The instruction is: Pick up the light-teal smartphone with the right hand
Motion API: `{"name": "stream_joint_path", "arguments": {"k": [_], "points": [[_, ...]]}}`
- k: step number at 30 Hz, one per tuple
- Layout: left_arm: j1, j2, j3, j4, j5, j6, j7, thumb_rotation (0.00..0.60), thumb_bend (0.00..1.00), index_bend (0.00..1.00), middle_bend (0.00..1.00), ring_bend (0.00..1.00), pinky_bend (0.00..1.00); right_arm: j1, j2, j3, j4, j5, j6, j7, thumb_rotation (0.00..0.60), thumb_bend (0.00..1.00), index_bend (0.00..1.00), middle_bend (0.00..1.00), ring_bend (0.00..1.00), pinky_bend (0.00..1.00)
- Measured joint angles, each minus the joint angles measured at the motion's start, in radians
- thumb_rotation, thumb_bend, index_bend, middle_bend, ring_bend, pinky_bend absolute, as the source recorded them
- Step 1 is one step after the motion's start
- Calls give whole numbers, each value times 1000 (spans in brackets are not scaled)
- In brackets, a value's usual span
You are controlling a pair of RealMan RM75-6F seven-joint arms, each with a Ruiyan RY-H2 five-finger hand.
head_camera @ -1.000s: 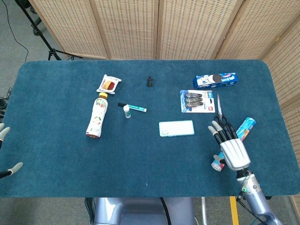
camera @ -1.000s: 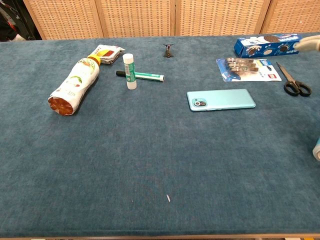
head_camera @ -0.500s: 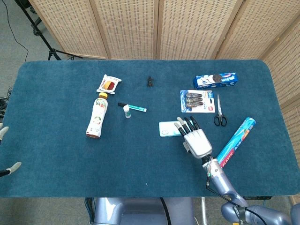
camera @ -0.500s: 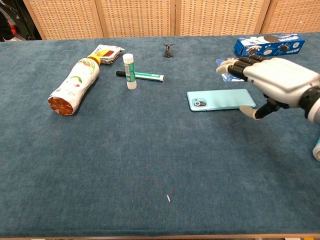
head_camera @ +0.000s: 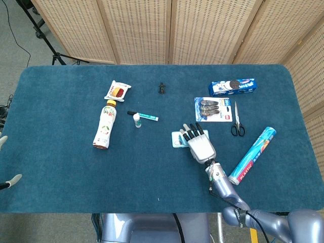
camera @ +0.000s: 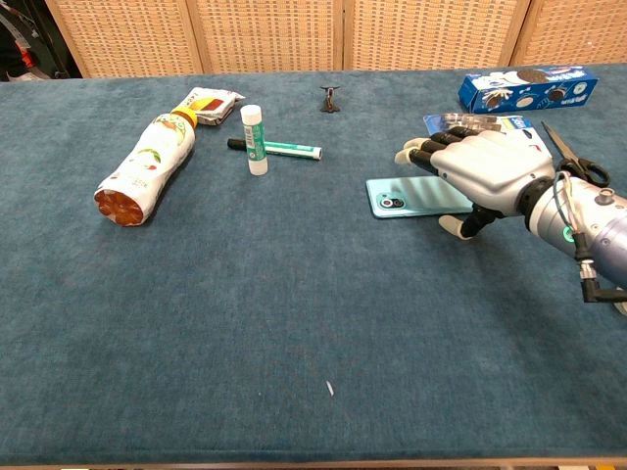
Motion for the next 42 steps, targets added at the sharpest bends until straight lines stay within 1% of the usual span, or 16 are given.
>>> {"name": "stream_joint_path", "arguments": {"k": [5,10,14,15,17,19,22,23,25,30,33,36,38,39,41,42], "points": [[-1,-1,0,-2,0,-3,5,600,0,0,0,0,0,16,-4,-3,28,15,-12,1,600,437,74,17,0,6],[-2,-2,0,-2,-2,-7,8,600,0,0,0,0,0,27,-2,-5,32,28,-27,-11,600,439,74,17,0,6],[-2,-2,-1,-2,-4,-8,7,600,0,0,0,0,0,38,-4,-3,42,60,-45,-32,600,442,88,26,0,6],[-2,-2,-1,-2,-4,-9,6,600,0,0,0,0,0,41,-5,-1,45,68,-48,-36,600,454,110,49,0,6],[-2,-1,-2,-1,-5,-9,5,600,0,0,0,0,0,46,-10,1,58,80,-49,-39,600,506,174,126,27,22],[-2,-2,-2,-1,-6,-9,5,600,0,0,0,0,0,47,-16,1,69,72,-39,-28,600,590,272,236,114,71],[-3,-3,-3,0,-7,-11,6,600,0,0,0,0,0,48,-26,-3,93,40,-13,21,600,695,368,357,236,143],[-4,-3,-3,0,-8,-13,8,600,0,0,0,0,0,48,-30,-5,105,24,-2,48,600,717,382,378,256,158],[-4,-3,-3,-1,-8,-16,10,600,0,0,0,0,0,49,-37,-10,128,0,13,94,600,764,398,400,274,177],[-5,-4,-3,-2,-10,-18,14,600,0,0,0,0,0,57,-55,-17,186,-42,34,176,600,775,404,416,299,182],[-6,-6,-4,-2,-12,-21,19,600,0,0,0,0,0,70,-56,7,189,-23,18,186,600,780,404,429,319,185],[-8,-6,-2,-4,-13,-29,22,600,0,0,0,0,0,92,-55,38,191,20,-24,172,600,820,424,450,343,185],[-10,-5,-2,-5,-14,-32,25,600,0,0,0,0,0,111,-52,61,190,71,-62,137,600,811,437,447,361,185],[-10,-5,-2,-5,-16,-32,26,600,0,0,0,0,0,121,-50,73,190,98,-78,115,600,779,428,411,350,185],[-10,-6,-4,-5,-19,-33,26,600,0,0,0,0,0,147,-48,103,194,166,-111,55,600,648,364,284,255,185],[-9,-6,-5,-5,-21,-33,26,600,0,0,0,0,0,159,-47,115,198,195,-123,30,600,540,302,192,169,185]]}}
